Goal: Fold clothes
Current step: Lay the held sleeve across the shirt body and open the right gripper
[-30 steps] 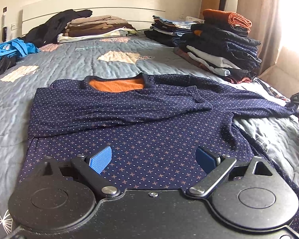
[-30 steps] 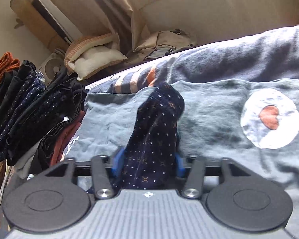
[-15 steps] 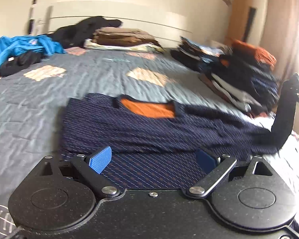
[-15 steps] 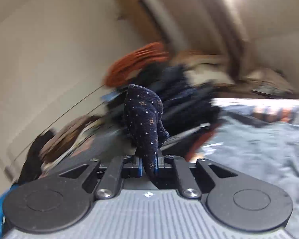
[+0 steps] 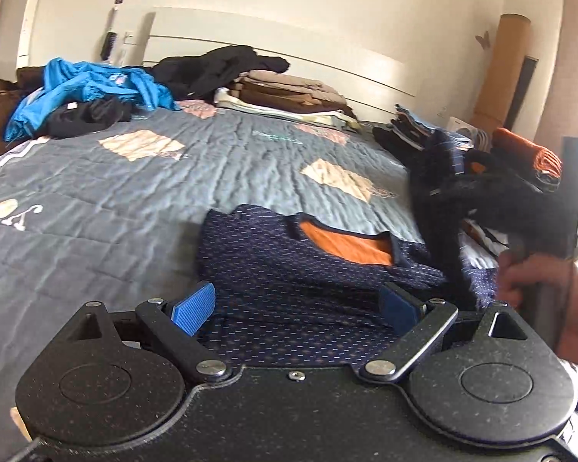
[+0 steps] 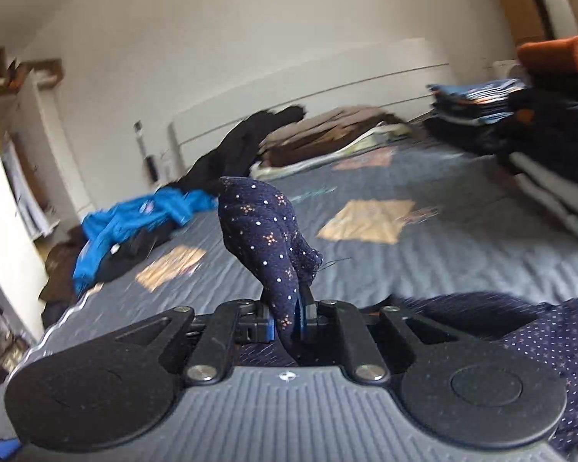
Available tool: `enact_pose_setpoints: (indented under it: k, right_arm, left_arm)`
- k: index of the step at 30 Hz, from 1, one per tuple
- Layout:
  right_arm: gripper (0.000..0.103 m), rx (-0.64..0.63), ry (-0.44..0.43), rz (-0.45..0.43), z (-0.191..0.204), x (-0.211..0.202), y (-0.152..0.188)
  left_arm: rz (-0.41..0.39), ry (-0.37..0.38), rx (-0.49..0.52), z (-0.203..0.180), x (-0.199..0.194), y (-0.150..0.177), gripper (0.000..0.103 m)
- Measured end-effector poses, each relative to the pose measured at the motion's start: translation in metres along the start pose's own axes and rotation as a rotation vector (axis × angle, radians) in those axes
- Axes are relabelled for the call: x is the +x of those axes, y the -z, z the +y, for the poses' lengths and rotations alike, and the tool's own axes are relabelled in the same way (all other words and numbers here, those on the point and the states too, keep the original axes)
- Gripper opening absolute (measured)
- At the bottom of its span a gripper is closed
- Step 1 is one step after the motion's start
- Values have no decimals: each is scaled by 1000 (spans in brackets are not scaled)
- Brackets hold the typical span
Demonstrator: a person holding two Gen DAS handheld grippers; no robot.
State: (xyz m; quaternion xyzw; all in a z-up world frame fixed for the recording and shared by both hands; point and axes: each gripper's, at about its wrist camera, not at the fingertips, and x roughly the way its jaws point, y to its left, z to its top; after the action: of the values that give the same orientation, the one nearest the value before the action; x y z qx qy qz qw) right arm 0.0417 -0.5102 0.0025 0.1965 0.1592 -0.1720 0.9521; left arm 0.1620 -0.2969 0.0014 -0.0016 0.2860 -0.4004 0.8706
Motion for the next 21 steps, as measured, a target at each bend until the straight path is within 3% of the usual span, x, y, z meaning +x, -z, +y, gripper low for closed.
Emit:
enact_pose_setpoints:
  k: [7,11,14,17,21]
  right_arm:
    - [13,-111,-9,150,56,54,42]
    - [36,-169,-12,242,82,79,65]
    - [47,-180,-63,253,86,62,73]
    - [67,-160,-83,210,81,31,67]
    - [70,-158,-73,158,65,-15,56]
  left_arm:
    - [15,-40,-30,32,-5,-4,92]
    - [27,-67,-11,44,-7,-5,92]
    - [30,-83,-7,50,-9,-6,92]
    - [23,-87,22,46,-13,-7,92]
    - [12,-76,58,39,-13,-8,92]
